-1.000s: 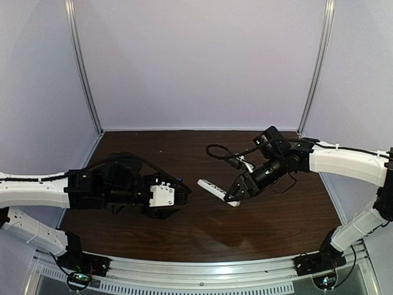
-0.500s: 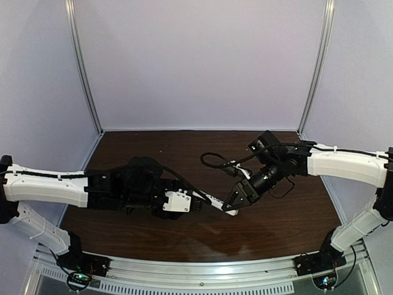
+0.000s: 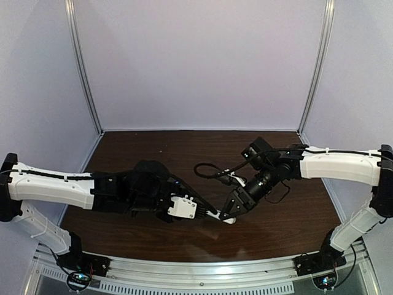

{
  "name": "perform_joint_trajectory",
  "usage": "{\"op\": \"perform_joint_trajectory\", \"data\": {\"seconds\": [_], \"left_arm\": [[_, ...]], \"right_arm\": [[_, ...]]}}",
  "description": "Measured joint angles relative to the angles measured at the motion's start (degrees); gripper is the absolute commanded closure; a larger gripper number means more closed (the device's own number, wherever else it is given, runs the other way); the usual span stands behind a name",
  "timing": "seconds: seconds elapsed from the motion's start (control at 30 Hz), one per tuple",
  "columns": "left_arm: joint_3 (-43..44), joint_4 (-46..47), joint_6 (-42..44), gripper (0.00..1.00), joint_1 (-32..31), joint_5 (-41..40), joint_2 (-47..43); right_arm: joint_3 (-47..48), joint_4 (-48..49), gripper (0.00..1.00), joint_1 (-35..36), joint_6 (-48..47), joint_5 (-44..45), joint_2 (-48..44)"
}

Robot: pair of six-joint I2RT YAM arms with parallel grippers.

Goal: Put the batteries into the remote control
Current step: Pass from the right arm to the left

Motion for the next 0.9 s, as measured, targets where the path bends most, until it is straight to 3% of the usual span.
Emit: {"op": "perform_joint_trajectory", "data": {"seconds": [0.37, 0.6, 0.63, 0.73, 0.77, 0.9], "left_arm": [[1.33, -0.98, 0.48, 0.71, -0.46, 1.46, 0.98], [1.90, -1.44, 0.31, 0.89, -0.72, 1.79, 1.75], [1.97, -2.03, 0.76, 0.92, -0.76, 2.10, 1.81], [2.05, -2.62, 0.39, 1.00, -0.98, 2.38, 1.95], [2.05, -2.60, 0.17, 1.00, -0.98, 2.47, 1.92], [2.14, -2.47, -2.12, 1.00, -0.83, 3.10, 1.16]], "right_arm": [[0.76, -0.87, 0.87, 0.33, -0.66, -0.26, 0.90], [1.73, -1.60, 0.86, 0.37, -0.66, -0.13, 1.01], [1.84, -1.99, 0.80, 0.35, -0.70, -0.22, 1.01], [2.45, -3.52, 0.45, 0.55, -1.11, 0.04, 1.07], [2.93, -4.11, 0.37, 0.57, -1.25, 0.39, 1.07], [6.21, -5.29, 0.21, 0.59, -1.88, 3.26, 0.85]]}}
